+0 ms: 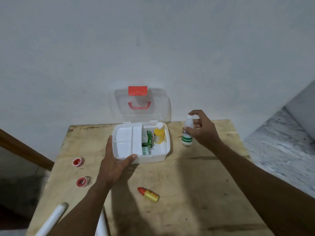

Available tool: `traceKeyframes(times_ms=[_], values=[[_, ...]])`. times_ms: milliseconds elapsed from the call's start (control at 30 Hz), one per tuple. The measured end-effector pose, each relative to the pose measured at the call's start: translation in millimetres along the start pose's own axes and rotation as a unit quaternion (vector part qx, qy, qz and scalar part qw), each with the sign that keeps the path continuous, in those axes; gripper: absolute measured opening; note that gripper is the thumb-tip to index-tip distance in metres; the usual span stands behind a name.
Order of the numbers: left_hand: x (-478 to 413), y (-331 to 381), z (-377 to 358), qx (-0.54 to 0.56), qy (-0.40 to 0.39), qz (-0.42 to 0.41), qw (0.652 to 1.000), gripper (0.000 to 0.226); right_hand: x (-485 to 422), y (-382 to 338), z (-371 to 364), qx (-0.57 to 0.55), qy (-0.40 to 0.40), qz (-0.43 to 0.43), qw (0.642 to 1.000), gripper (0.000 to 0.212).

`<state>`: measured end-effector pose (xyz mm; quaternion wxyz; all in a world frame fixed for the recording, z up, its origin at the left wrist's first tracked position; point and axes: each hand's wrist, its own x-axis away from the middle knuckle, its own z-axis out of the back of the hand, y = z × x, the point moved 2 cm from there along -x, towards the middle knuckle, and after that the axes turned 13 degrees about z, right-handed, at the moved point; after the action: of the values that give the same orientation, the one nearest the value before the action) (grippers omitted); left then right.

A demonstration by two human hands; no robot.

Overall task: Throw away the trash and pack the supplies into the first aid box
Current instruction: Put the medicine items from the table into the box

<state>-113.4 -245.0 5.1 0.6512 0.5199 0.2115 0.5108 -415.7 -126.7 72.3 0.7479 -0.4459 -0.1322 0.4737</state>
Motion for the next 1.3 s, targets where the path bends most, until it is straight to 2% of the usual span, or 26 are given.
traceKeyframes(times_ms=[133, 267, 400, 533, 667, 867, 1033, 1300], values=[[4, 1, 1, 0.011, 0.01, 0.001, 1.0, 0.092, 17, -40, 8, -0.038, 0.022, 0.014, 0.999, 0.046], [4, -1, 1, 0.001, 0.005, 0.006, 1.0, 0.095, 31, -73, 5, -0.033, 0.044, 0.039, 0.998, 0.049], [-2, -5, 3, 0.004, -0.005, 0.029, 1.0, 0.108, 40, -94, -7, -0.015, 0.053, 0.058, 0.997, 0.051], [-2, -4, 2, 0.022, -0.002, 0.037, 0.999, 0.107, 42, -100, -26, -0.006, 0.051, 0.083, 0.995, 0.048], [-3, -6, 0, 0.03, 0.002, 0.04, 0.999, 0.106, 35, -95, -44, 0.013, 0.002, 0.091, 0.996, 0.047], [-5, -8, -2, 0.032, 0.012, 0.038, 0.999, 0.105, 26, -71, -63, 0.017, -0.027, 0.08, 0.996, 0.044], [-6, -10, -3, 0.033, 0.019, 0.034, 0.999, 0.097, 28, -45, -74, 0.102, -0.064, 0.134, 0.984, 0.042], [-6, -11, -4, 0.035, 0.017, 0.034, 0.999, 0.101, 24, -29, -87, 0.21, -0.075, 0.181, 0.958, 0.039]])
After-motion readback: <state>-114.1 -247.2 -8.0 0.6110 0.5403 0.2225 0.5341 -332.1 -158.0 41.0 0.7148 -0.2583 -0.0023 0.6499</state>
